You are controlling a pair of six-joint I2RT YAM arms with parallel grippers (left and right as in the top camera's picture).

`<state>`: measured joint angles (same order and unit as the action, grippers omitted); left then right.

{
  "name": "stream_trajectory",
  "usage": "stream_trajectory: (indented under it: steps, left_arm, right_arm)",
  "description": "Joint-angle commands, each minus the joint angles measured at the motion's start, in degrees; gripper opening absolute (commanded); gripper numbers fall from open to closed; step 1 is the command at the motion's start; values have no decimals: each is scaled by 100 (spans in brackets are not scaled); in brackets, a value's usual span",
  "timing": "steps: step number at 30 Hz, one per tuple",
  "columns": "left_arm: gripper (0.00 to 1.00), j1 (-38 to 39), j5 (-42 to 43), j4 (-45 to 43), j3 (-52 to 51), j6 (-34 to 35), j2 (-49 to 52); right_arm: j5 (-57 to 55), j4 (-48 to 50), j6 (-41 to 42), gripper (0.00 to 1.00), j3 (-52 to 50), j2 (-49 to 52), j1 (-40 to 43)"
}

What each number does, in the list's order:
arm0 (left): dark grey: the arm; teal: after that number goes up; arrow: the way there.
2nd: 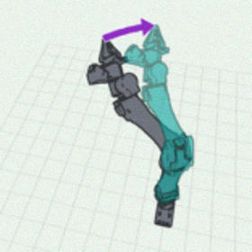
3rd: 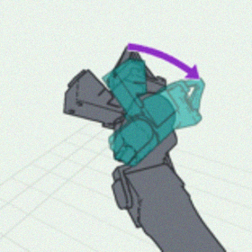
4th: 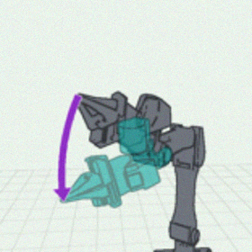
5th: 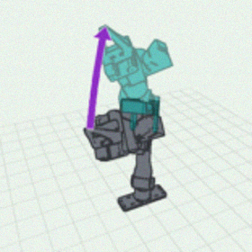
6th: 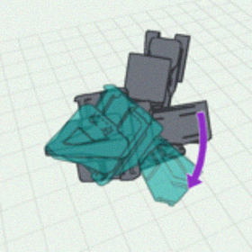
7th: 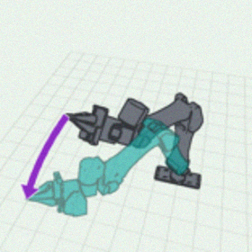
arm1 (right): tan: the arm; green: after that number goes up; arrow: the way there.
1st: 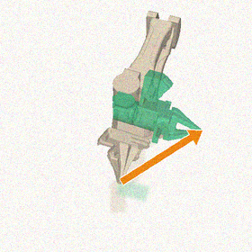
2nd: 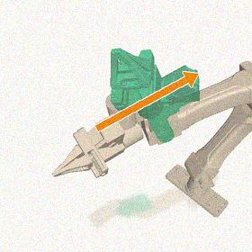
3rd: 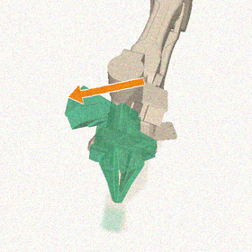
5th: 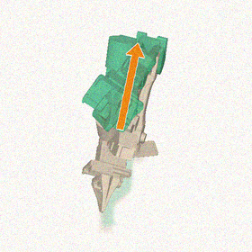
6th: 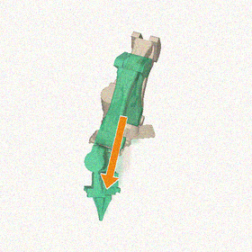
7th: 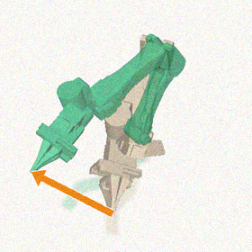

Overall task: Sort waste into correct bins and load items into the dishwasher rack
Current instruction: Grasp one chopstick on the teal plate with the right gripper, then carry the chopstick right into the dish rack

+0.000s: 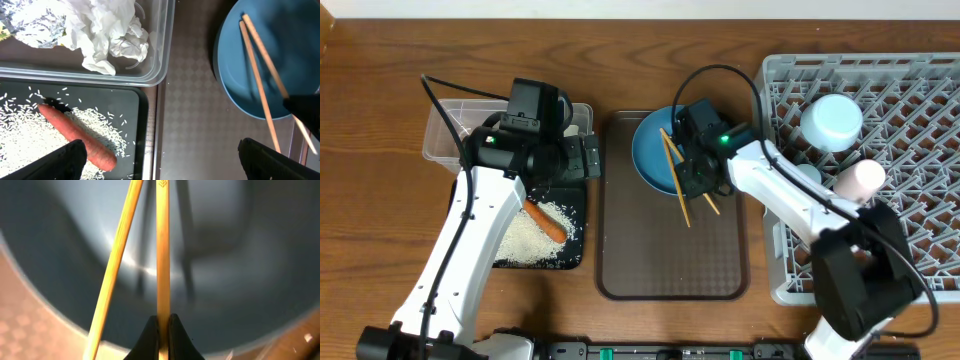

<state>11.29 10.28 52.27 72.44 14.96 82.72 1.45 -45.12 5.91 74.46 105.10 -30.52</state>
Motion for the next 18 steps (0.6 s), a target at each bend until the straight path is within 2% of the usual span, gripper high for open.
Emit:
stream_trajectory:
  steps: [1, 6, 12, 18]
  left_arm:
    - [100, -24, -70, 17, -50, -33, 17]
    - [100, -24, -70, 17, -50, -33, 17]
    - [100, -24, -72, 15, -50, -33, 17]
    - [100, -24, -72, 17, -50, -33, 17]
  right_arm:
    - [-94, -197, 142, 1, 129, -789, 212]
    - [-688, -918, 243, 1, 129, -1652, 632]
    - [-1563, -1676, 227, 1, 129, -2404, 1740]
    - [-1751, -1574, -398, 1, 129, -2441, 2959]
